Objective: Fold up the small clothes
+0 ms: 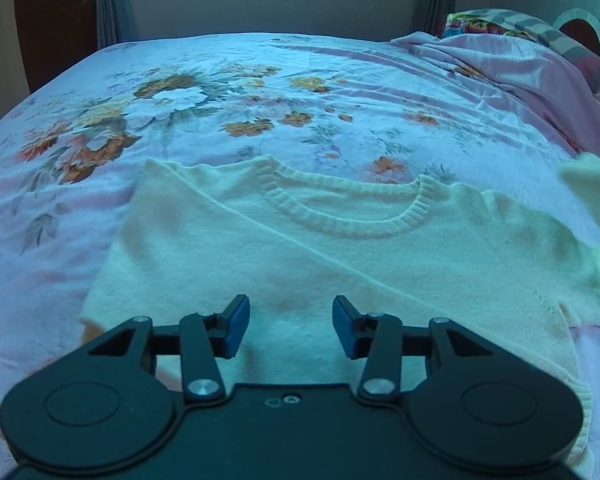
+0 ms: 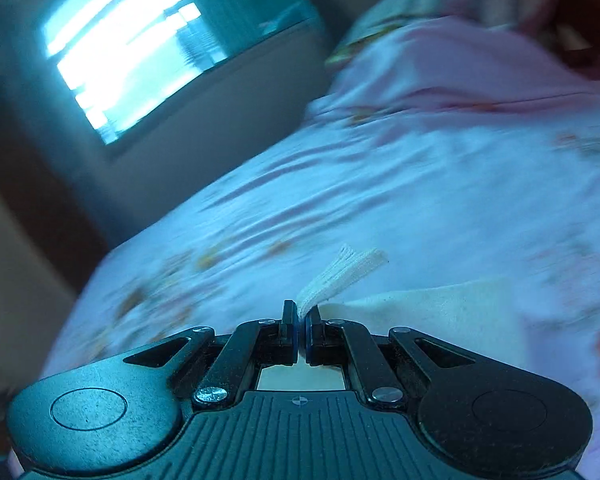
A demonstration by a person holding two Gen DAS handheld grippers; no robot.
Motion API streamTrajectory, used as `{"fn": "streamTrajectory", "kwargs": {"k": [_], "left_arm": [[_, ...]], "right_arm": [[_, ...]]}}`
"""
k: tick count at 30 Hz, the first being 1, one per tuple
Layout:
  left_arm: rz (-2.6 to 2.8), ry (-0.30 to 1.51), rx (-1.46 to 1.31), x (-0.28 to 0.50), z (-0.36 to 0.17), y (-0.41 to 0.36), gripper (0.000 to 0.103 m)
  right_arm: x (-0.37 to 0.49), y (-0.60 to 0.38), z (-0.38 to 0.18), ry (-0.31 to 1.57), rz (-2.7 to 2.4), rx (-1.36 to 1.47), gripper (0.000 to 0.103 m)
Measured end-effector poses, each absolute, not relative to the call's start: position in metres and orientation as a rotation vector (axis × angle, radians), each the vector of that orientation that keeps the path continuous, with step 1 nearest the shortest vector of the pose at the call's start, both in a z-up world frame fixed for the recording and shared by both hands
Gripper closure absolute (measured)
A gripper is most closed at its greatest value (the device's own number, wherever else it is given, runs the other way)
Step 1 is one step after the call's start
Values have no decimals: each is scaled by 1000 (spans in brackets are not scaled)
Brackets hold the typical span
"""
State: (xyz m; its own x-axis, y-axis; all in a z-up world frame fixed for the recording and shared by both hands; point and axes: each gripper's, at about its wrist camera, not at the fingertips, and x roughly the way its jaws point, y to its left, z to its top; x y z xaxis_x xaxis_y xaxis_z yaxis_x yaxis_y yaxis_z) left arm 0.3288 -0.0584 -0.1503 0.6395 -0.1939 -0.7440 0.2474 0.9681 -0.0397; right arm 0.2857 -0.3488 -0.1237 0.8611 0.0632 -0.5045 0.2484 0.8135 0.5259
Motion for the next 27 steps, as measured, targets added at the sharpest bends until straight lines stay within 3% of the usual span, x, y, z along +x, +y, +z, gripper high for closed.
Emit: {"fn": "streamTrajectory", "kwargs": {"k": [8, 11, 13, 14, 15, 16, 17, 18, 24, 25, 27], "left_arm": [[-225, 872, -40, 329, -147, 2, 58], [-275, 890, -110, 328, -147, 12, 52], [-319, 899, -161, 328, -145, 11, 46], [-346, 904, -192, 328, -144, 10, 40], [-369, 913, -223, 327, -144, 8, 38], [-392, 925, -252, 327, -144, 7, 36], [-415, 941, -278, 325, -145, 6, 36], [-431, 960, -297, 324, -147, 5, 36], [-439, 1014, -319, 321, -161, -1, 37], [-440, 1020, -312, 321, -163, -3, 41], [-443, 1034, -302, 322, -167, -9, 59]], "right_arm": [[308, -210, -205, 897, 218, 515, 100], [298, -210, -208, 889, 218, 500, 96], [293, -214, -197, 857, 215, 466, 89], [289, -217, -190, 837, 211, 441, 76], [283, -216, -182, 813, 201, 411, 56], [282, -218, -178, 799, 190, 388, 45], [278, -222, -174, 787, 185, 371, 38], [272, -226, -170, 772, 186, 369, 38], [244, -262, -170, 747, 96, 454, 38], [241, -265, -173, 747, 86, 459, 38], [233, -271, -174, 746, 64, 464, 38]]}}
